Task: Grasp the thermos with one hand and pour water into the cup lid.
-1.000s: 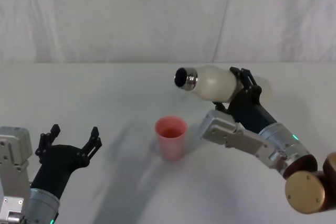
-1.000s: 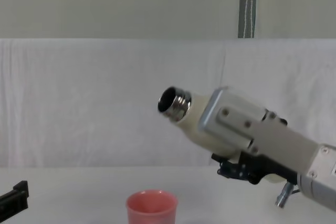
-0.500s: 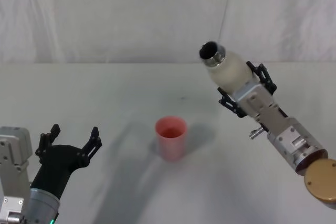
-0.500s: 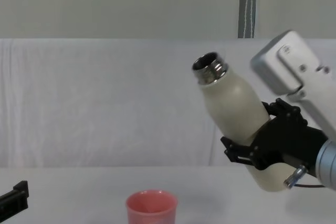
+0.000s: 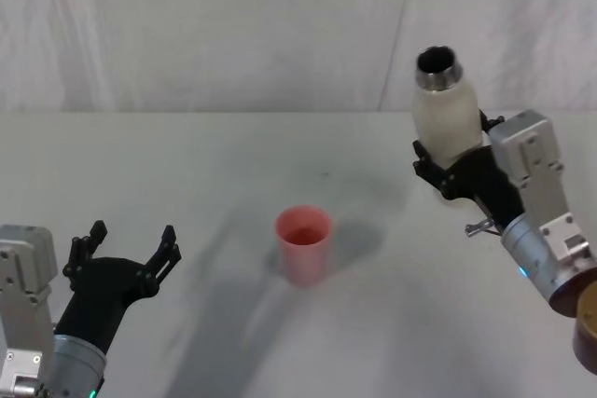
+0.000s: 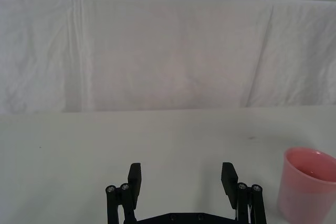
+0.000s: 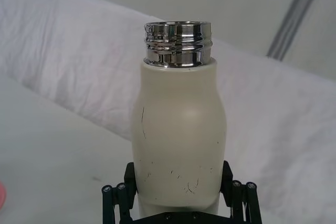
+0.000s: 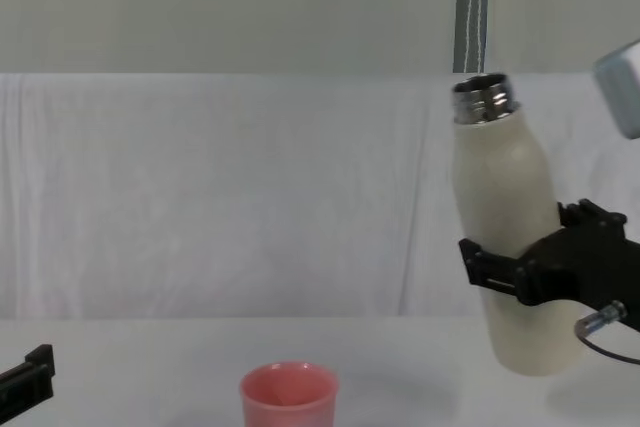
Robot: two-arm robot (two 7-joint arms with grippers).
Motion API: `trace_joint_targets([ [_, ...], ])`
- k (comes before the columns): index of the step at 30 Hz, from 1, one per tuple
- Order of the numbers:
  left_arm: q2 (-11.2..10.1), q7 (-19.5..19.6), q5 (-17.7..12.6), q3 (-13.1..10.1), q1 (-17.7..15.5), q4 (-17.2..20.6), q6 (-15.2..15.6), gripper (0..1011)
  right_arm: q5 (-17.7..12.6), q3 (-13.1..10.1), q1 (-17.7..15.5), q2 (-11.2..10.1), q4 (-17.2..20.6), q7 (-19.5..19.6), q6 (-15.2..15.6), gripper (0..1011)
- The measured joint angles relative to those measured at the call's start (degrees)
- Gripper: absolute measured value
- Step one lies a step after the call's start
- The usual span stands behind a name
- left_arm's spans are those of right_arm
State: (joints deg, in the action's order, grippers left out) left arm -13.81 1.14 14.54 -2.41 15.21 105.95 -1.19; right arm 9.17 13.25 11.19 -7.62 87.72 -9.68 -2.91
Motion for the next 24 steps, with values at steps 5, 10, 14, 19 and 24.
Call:
trace_joint_targets([
  [5, 0.0, 0.0, 0.0, 0.0, 0.0, 0.0, 0.0, 1001, -4.59, -1.84, -0.42, 0.85, -0.74, -0.38, -0.17, 951],
  [10, 0.0, 0.0, 0.0, 0.0, 0.0, 0.0, 0.0, 1001, -8.01, -3.32, -0.83, 1.5, -1.36, -0.41, -0.13, 951],
  [14, 0.0, 0.0, 0.0, 0.0, 0.0, 0.0, 0.0, 1001, -9.95, -4.25, -1.08, 1.7, -1.66, -0.38, 0.18, 952],
  [19, 0.0, 0.0, 0.0, 0.0, 0.0, 0.0, 0.0, 1001, -11.39, -4.97, -1.17, 1.64, -1.82, -0.09, 0.74, 951],
  [24, 0.0, 0.0, 0.0, 0.0, 0.0, 0.0, 0.0, 1001, -12.19, -5.45, -1.22, 1.18, -2.09, 0.31, 1.61, 951],
])
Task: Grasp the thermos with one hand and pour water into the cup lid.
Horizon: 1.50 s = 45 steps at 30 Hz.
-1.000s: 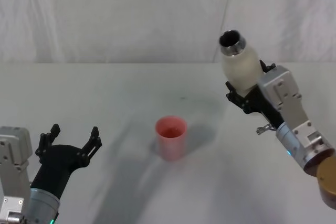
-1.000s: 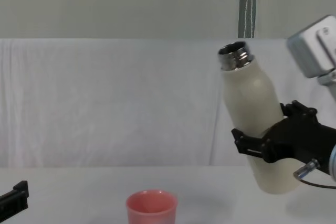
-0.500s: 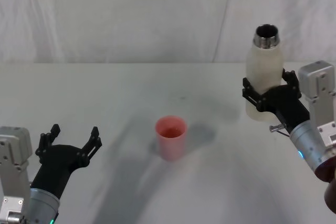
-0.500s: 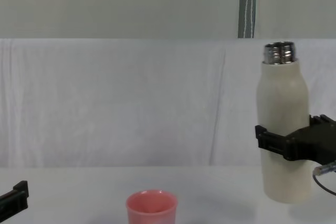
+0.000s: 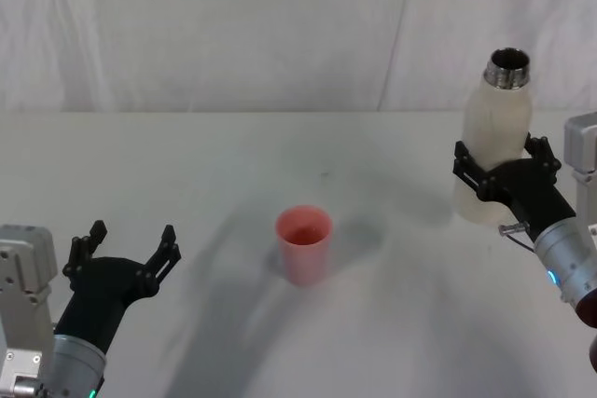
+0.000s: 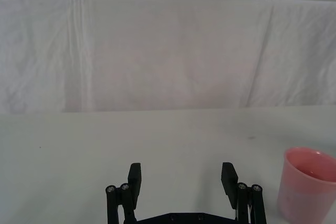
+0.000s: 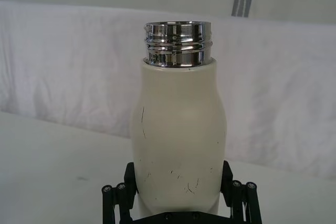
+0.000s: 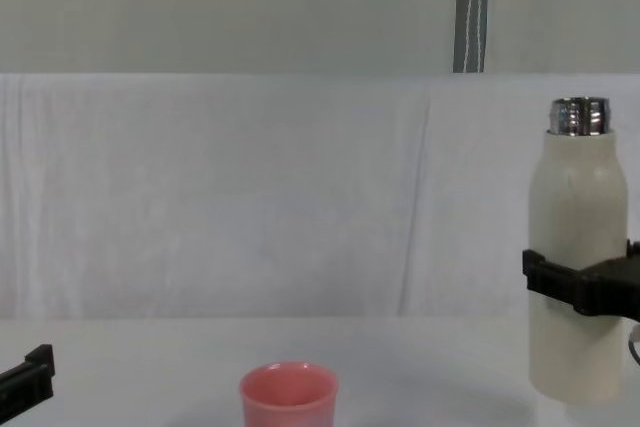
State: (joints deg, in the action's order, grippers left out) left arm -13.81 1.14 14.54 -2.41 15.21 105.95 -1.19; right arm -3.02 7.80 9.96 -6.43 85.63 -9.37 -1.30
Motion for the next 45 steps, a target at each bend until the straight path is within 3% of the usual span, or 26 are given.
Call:
trace_joint_targets([
  [25, 0.0, 0.0, 0.0, 0.0, 0.0, 0.0, 0.0, 1001, -3.69, -1.81, 0.0, -0.18, -4.37, 0.48, -0.16, 951],
  [45, 0.0, 0.0, 0.0, 0.0, 0.0, 0.0, 0.0, 1001, -4.92, -1.85, 0.16, -0.1, -6.03, 0.28, -1.44, 951],
])
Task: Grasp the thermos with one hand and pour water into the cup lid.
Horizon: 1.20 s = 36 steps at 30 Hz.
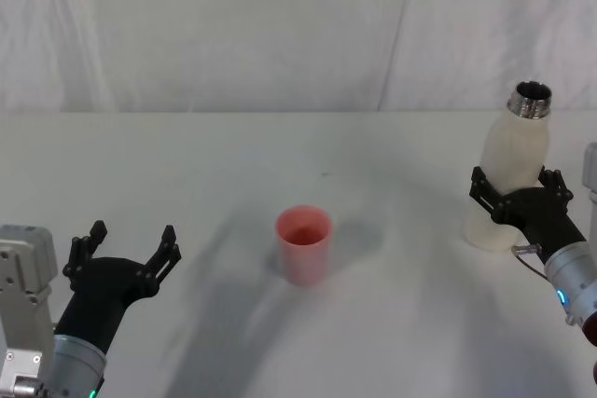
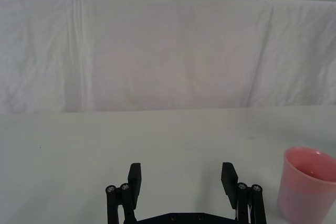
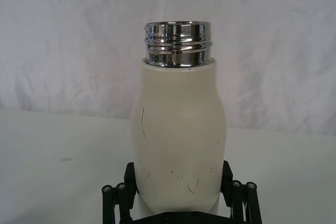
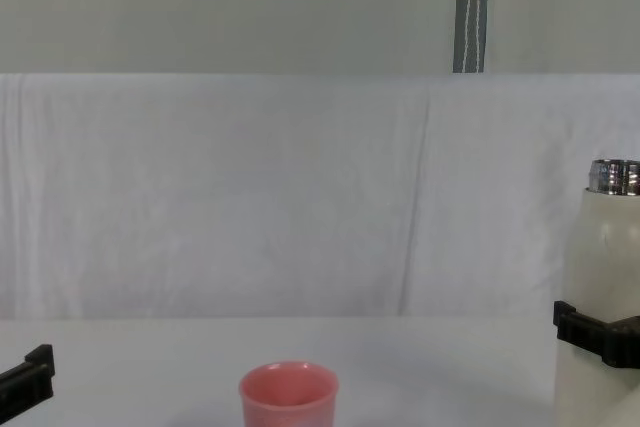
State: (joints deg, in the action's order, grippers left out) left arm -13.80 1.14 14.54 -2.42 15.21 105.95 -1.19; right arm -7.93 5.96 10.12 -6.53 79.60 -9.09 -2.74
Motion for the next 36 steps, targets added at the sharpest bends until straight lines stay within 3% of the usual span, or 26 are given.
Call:
trace_joint_targets([
  [36, 0.0, 0.0, 0.0, 0.0, 0.0, 0.0, 0.0, 1001, 0.18, 0.05, -0.01, -0.01, 0.12, -0.03, 0.06, 1001],
])
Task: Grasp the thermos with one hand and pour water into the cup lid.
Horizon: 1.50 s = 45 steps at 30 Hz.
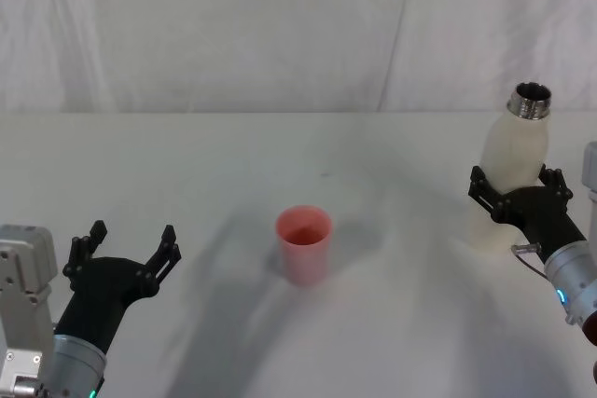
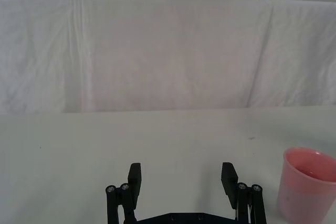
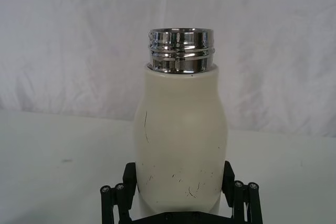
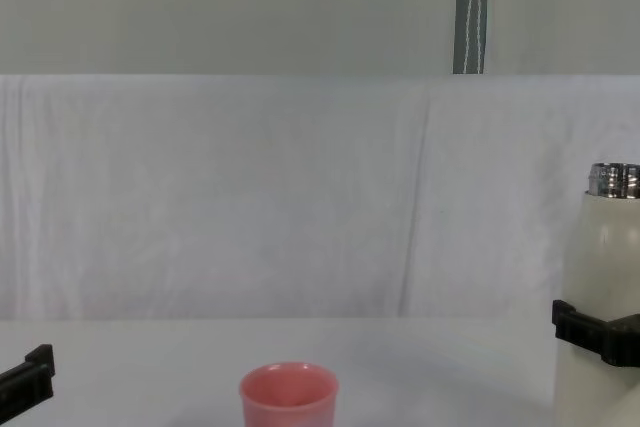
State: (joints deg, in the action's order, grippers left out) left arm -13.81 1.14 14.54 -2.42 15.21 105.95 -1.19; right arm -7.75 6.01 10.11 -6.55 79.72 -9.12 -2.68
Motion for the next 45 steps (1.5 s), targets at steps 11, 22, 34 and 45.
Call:
trace_joint_targets([
  [11, 0.0, 0.0, 0.0, 0.0, 0.0, 0.0, 0.0, 1001, -0.96, -0.24, -0.4, 0.11, 0.52, -0.04, 0.03, 1001],
  [22, 0.0, 0.0, 0.0, 0.0, 0.0, 0.0, 0.0, 1001, -1.62, -0.31, -0.99, -0.07, 1.81, -0.04, 0.39, 1001],
  [34, 0.0, 0.0, 0.0, 0.0, 0.0, 0.0, 0.0, 1001, -1.65, 0.02, -2.07, -0.69, 3.65, -0.1, 1.18, 1001],
  [45, 0.0, 0.0, 0.0, 0.0, 0.0, 0.0, 0.0, 1001, -1.73, -0.07, -3.46, -0.84, 5.18, 0.23, 1.46, 1001],
])
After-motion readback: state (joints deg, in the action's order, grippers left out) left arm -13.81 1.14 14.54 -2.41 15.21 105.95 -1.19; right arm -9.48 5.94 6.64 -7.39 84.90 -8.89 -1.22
